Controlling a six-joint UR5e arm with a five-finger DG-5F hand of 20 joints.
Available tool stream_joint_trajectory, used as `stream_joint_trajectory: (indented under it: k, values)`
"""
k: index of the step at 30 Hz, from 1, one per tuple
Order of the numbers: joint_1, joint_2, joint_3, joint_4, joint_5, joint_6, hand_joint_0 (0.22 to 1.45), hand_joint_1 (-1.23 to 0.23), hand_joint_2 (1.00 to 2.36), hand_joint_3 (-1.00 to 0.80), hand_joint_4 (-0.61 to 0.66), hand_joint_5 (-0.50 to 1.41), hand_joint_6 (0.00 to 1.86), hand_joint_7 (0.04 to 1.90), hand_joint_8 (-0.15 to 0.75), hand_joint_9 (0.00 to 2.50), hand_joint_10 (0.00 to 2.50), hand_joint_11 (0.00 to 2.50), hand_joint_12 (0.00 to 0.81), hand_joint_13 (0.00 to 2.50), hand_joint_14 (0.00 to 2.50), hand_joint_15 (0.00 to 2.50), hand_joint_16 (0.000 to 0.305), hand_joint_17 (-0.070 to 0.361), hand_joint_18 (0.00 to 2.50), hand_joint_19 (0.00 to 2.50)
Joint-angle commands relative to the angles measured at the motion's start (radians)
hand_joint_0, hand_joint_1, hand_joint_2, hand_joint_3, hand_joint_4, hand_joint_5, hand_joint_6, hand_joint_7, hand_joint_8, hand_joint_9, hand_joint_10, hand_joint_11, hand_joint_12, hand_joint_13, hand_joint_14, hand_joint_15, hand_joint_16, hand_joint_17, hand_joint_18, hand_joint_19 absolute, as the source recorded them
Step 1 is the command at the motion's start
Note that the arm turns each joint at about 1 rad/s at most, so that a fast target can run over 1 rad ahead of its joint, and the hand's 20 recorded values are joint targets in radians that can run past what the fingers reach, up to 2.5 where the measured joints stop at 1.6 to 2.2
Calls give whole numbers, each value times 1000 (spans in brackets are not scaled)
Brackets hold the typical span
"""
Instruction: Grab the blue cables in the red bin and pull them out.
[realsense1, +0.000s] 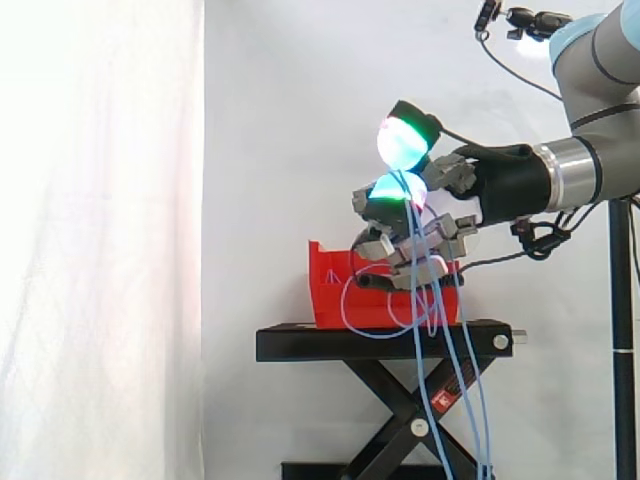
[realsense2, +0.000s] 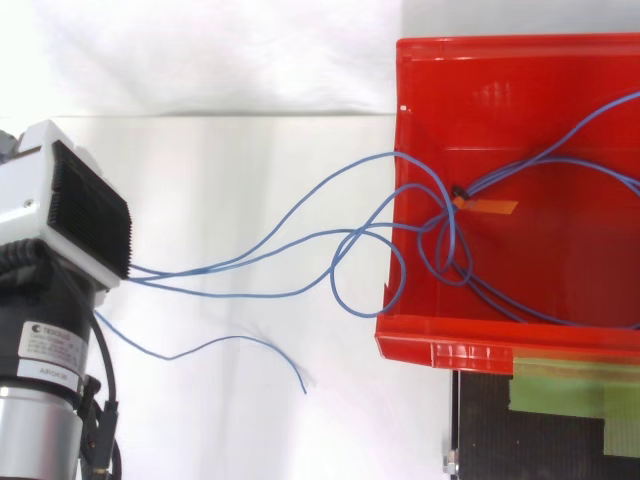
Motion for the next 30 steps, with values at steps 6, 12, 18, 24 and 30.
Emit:
stream_joint_trajectory:
  k: [6,12,18,24,30]
  values:
    - [0,1,0,0,0,-2,768,-834,1000,-1000,14,996,124,874,262,968,23,837,307,1116,1347,1338,48,107,990,1228]
    - [0,1,0,1,0,0,820,-888,1000,-1000,22,995,104,884,256,960,22,849,304,1111,1298,1390,46,103,975,1238]
    - [0,-1,-2,13,-2,-9,828,-890,1000,-1000,24,993,53,899,251,949,24,839,302,1108,1292,1388,45,102,975,1242]
    - [0,-1,0,43,0,-21,840,-914,1000,-1000,36,936,58,874,256,933,23,842,312,1101,1264,1414,46,103,975,1241]
    - [0,-1,0,47,0,-21,840,-977,1000,-1000,59,854,168,813,261,891,24,855,315,1090,1276,1386,47,106,967,1240]
